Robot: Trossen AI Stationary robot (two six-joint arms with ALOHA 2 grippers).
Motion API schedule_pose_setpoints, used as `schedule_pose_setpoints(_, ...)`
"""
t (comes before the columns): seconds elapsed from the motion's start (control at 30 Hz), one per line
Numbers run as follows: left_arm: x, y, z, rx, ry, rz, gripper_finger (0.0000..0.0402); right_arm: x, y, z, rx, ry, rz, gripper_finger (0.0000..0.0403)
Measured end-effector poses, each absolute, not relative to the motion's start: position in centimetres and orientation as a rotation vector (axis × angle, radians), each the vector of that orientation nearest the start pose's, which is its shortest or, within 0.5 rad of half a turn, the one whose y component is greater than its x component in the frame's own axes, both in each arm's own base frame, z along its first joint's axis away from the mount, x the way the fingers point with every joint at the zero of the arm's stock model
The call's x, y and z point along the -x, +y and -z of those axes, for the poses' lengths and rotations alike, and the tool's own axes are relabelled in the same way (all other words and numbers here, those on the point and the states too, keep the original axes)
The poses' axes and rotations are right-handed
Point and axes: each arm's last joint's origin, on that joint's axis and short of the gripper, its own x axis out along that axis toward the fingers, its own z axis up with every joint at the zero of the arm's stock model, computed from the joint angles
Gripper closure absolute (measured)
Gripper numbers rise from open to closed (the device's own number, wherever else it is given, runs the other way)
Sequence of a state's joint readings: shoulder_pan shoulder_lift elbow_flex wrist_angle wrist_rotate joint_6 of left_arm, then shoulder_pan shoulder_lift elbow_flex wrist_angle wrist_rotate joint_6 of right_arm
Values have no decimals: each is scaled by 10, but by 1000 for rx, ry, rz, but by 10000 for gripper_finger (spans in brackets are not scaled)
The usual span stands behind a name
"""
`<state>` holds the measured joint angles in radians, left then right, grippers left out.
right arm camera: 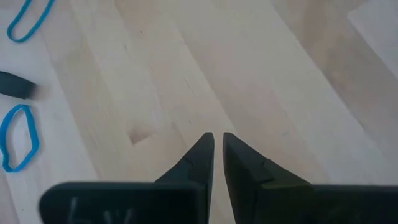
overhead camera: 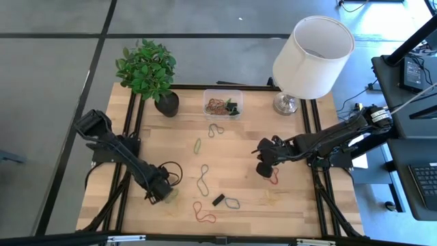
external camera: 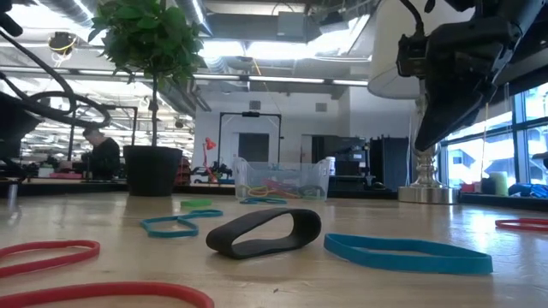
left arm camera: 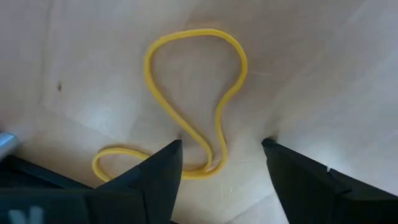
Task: Pick and place rubber bands into bin
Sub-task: Put the yellow rubber band into the transparent bin
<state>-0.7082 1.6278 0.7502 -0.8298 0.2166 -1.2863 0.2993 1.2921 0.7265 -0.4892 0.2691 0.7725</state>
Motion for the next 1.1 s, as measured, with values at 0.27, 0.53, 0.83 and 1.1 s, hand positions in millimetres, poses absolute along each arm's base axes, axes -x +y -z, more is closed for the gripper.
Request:
schedule_pose_setpoints(0.27,-170,-150,-121,529,1770,-472,345,-226,67,-195,-414,936,331,363)
schedule_pose_setpoints(0.53,-183,-147,-131,542,1722,-562,398,-224,79,-196,-402,925,280,363)
schedule_pose_setpoints(0.83,-233,-156,-183,416,1260,-553,399,-222,87,-196,-388,919,240,363)
schedule_pose_setpoints(1.1,-285,-122,-228,389,1048,-530,399,-216,98,-196,-337,928,210,363)
